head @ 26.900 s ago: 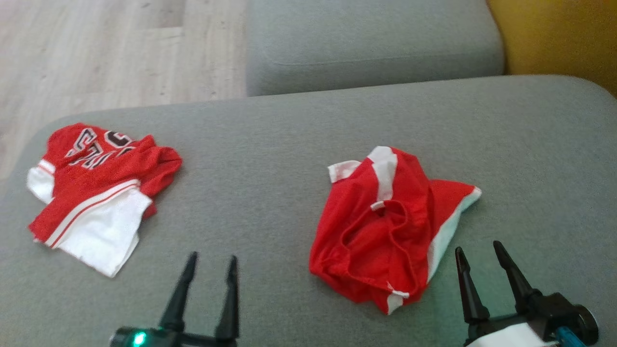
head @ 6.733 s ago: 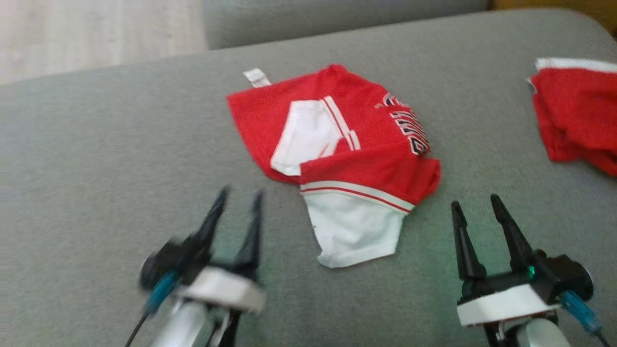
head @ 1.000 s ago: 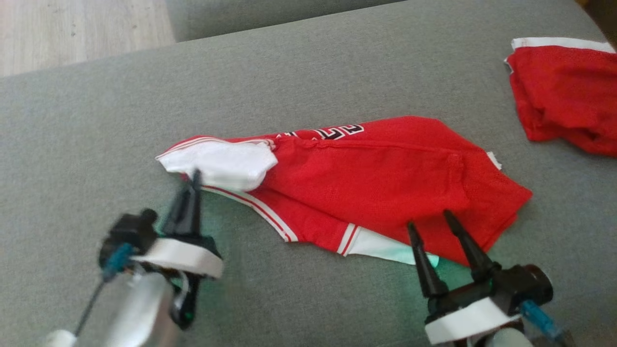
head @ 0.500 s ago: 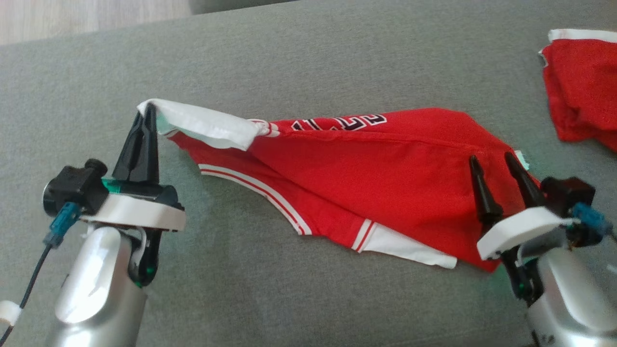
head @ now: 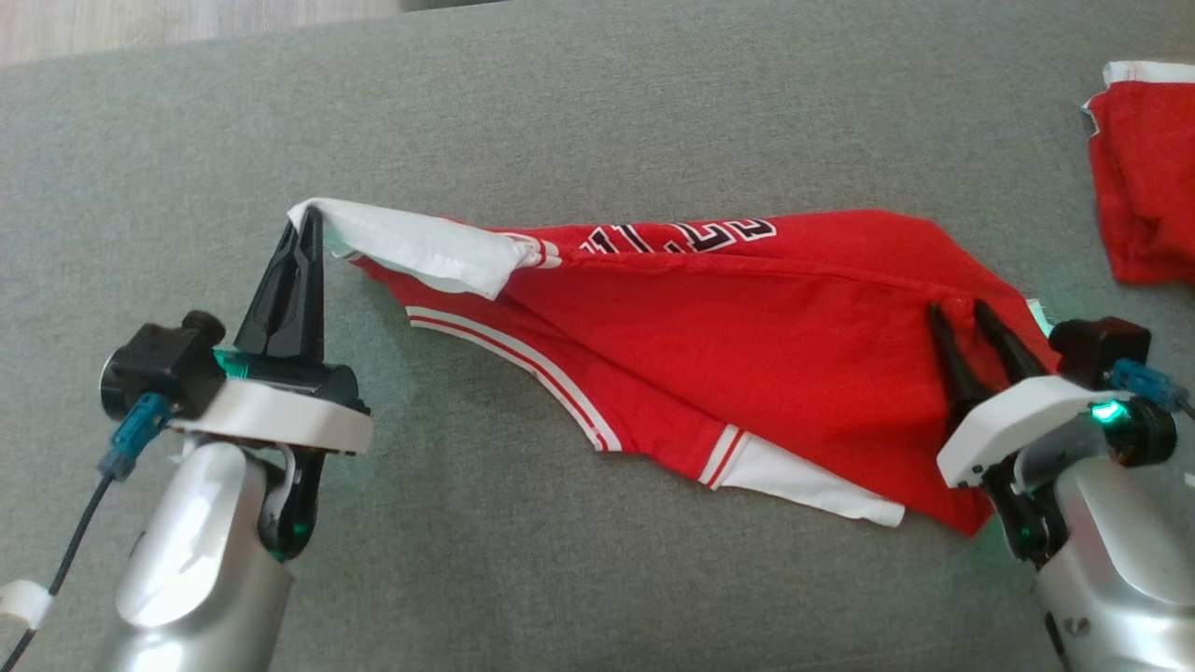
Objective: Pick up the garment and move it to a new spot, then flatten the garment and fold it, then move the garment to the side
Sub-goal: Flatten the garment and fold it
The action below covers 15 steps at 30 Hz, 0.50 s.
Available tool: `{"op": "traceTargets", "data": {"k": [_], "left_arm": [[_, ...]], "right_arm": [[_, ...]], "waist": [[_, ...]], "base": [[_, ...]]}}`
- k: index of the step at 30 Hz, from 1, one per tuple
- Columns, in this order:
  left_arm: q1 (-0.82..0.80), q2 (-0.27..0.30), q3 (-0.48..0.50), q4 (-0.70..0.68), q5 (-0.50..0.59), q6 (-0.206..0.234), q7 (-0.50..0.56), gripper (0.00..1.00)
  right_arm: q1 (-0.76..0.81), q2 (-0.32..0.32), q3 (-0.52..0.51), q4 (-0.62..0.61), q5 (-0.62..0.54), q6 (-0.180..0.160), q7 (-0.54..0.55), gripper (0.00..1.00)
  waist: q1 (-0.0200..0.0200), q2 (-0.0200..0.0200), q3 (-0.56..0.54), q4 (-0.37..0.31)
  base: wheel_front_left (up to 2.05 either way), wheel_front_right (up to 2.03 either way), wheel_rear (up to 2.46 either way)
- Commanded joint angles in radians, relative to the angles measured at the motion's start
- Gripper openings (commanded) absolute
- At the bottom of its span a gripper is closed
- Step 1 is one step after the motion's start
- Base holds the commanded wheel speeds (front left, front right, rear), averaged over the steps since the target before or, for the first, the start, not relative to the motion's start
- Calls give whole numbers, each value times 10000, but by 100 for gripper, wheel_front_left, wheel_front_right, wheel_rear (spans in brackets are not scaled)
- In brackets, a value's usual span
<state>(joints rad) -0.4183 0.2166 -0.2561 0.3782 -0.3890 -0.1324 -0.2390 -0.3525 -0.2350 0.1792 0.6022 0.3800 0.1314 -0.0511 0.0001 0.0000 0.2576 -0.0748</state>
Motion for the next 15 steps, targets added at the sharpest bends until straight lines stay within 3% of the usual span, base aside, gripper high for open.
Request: {"op": "traceTargets", "data": {"k": [1,2,3,11,15], "left_arm": [[-382,380,321,-249,-68,20,-64,0],[-388,394,321,-239,-75,20,-72,0],[-396,422,323,-216,-87,20,-87,0],[-668,559,385,-405,-172,25,-130,0],[-1566,875,165,-843,-432,21,166,0]], "right_arm": [[-339,-213,225,-199,15,-7,-78,38],[-374,-232,225,-179,-14,-7,-119,27],[-427,-240,228,-135,-59,-7,-173,0],[-697,-444,213,-467,72,-7,-516,0],[-1321,-693,56,-1053,281,-7,-561,0]], "waist": [[-1,0,1,16],[-1,0,-1,18],[-1,0,-22,8],[-1,0,-113,-37],[-1,0,24,-58]], "base": [[0,0,0],[0,0,0],[0,0,0],[0,0,0],[0,0,0]]}}
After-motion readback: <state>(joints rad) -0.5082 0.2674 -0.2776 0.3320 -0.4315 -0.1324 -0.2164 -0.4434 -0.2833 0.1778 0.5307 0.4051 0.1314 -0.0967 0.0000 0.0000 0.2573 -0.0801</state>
